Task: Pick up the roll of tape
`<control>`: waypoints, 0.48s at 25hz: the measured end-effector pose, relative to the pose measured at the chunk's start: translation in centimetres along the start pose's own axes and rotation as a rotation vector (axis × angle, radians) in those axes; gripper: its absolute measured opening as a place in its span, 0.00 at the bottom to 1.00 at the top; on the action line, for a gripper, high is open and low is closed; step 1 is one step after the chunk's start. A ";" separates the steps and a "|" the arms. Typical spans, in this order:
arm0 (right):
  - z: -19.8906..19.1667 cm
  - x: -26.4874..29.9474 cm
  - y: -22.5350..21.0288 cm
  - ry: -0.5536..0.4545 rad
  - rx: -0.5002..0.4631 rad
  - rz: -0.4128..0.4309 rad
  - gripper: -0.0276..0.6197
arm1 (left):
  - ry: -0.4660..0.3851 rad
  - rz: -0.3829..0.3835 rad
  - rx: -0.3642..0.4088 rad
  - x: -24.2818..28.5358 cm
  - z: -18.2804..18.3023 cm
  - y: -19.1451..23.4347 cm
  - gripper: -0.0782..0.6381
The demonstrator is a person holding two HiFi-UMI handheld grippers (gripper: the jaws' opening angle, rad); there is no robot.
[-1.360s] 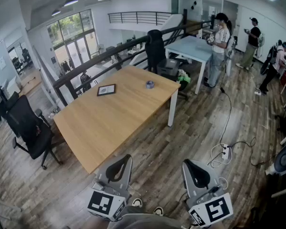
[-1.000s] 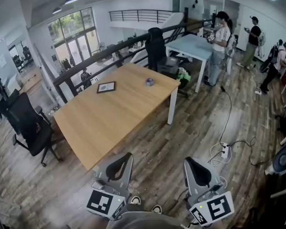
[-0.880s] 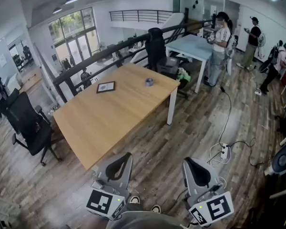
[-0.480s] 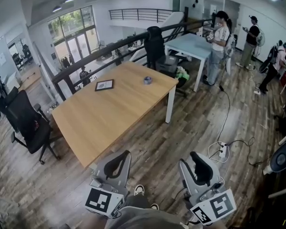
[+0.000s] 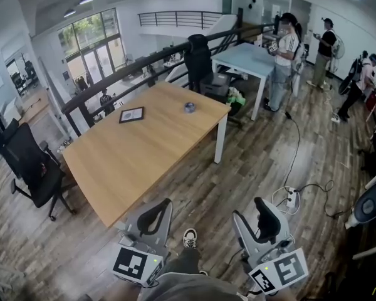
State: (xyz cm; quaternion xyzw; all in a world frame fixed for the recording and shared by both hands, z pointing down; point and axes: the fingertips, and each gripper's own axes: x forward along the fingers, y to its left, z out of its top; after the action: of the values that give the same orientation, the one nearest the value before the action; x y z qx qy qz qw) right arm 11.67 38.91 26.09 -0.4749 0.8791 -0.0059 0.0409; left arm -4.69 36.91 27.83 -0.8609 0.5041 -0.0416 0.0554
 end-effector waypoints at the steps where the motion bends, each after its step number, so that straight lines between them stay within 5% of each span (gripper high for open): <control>1: -0.2 0.5 -0.3 0.005 -0.002 0.002 0.37 | 0.002 -0.001 -0.001 0.6 -0.2 0.3 0.11; 12: -1.8 9.0 -5.0 0.060 0.004 -0.018 0.37 | 0.028 -0.031 -0.023 9.1 -1.6 5.3 0.11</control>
State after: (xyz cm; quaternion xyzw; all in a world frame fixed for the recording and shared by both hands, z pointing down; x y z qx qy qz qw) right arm 10.78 28.61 27.57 -0.4825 0.8755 -0.0220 0.0153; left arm -5.08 26.32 28.84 -0.8686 0.4917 -0.0488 0.0376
